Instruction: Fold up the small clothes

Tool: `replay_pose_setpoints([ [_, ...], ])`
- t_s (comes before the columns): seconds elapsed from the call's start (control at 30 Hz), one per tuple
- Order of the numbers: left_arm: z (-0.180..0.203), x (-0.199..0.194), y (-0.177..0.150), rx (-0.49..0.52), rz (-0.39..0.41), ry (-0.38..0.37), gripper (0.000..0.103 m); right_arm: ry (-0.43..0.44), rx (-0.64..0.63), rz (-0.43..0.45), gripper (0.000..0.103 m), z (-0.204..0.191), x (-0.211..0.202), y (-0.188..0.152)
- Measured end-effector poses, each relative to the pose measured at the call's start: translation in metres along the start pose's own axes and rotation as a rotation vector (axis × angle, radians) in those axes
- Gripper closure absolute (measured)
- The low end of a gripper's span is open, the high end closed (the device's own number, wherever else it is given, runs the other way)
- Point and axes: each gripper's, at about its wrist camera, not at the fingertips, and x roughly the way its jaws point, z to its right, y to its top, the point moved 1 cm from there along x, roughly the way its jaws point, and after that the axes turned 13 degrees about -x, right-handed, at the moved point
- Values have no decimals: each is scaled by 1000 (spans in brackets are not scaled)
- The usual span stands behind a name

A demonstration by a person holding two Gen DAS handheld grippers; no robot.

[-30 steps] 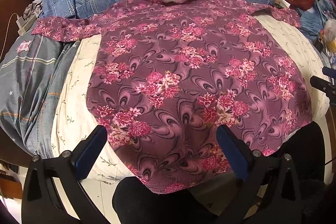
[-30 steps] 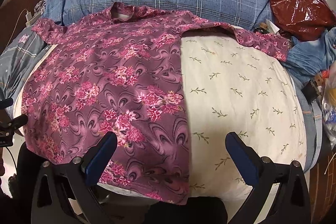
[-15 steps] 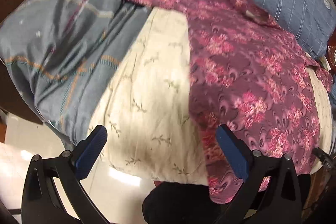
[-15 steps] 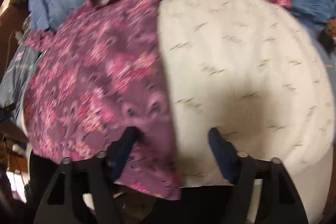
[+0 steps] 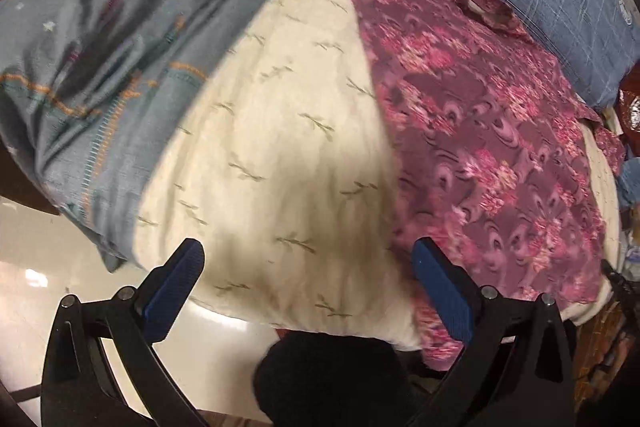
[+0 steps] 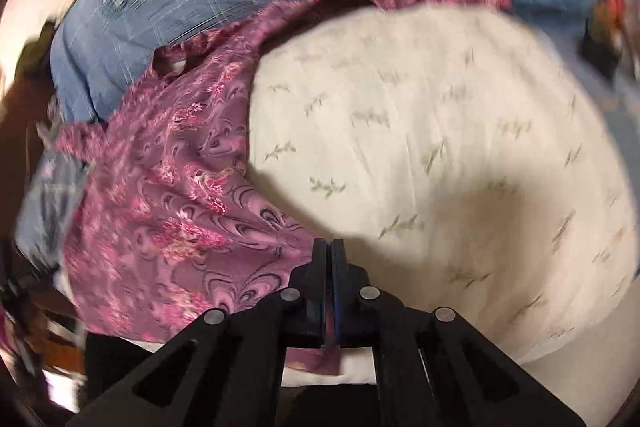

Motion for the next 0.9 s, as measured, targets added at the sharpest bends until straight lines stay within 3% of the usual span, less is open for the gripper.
replay_pose_setpoints([
  [0.17, 23, 17, -1, -1, -79, -119, 0, -25, -54, -23, 94, -18, 5, -1],
  [0.23, 32, 18, -4, -14, -89, -179, 11, -9, -39, -42, 92, -17, 6, 0],
  [0.27, 38, 18, -6, -11, -93, -212, 26, -10, -31, -41, 84, -15, 5, -1],
  [0.3, 42, 19, -8, -3, -98, -228, 51, -9, -27, -38, 66, -13, 3, -4],
  [0.33, 47, 21, -11, 9, -106, -228, 66, -3, -16, -36, 57, -10, 2, -6],
  [0.37, 52, 23, -13, 32, -116, -209, 93, -2, -5, -38, 47, -9, 2, -8],
  [0.43, 56, 23, -18, 57, -115, -165, 96, 24, 7, -47, 48, -8, 6, -12],
  [0.47, 55, 18, -19, 53, -103, -168, 97, 38, 1, -55, 60, -10, 7, -14],
  [0.5, 53, 12, -18, 45, -97, -172, 97, 53, -18, -65, 96, -15, 11, -15],
  [0.6, 39, -31, -8, 15, -31, -211, 97, 141, -99, -89, 99, -40, 9, -18],
  [0.63, 34, -49, -4, 17, 9, -210, 97, 245, -121, -63, 99, -53, -4, -18],
  [0.67, 27, -66, 1, 16, 48, -204, 96, 293, -143, -45, 99, -61, -13, -17],
  [0.73, 16, -76, 4, 8, 53, -176, 96, 298, -222, -19, 99, -79, -32, -16],
  [0.77, 9, -71, 4, 1, 31, -127, 96, 268, -238, -31, 99, -82, -30, -16],
  [0.87, -12, -32, -5, 1, -35, 124, 96, 167, -186, -165, 99, -66, 2, -26],
  [0.9, -21, -25, -9, -13, -61, 153, 96, 156, -147, -202, 99, -60, 11, -31],
])
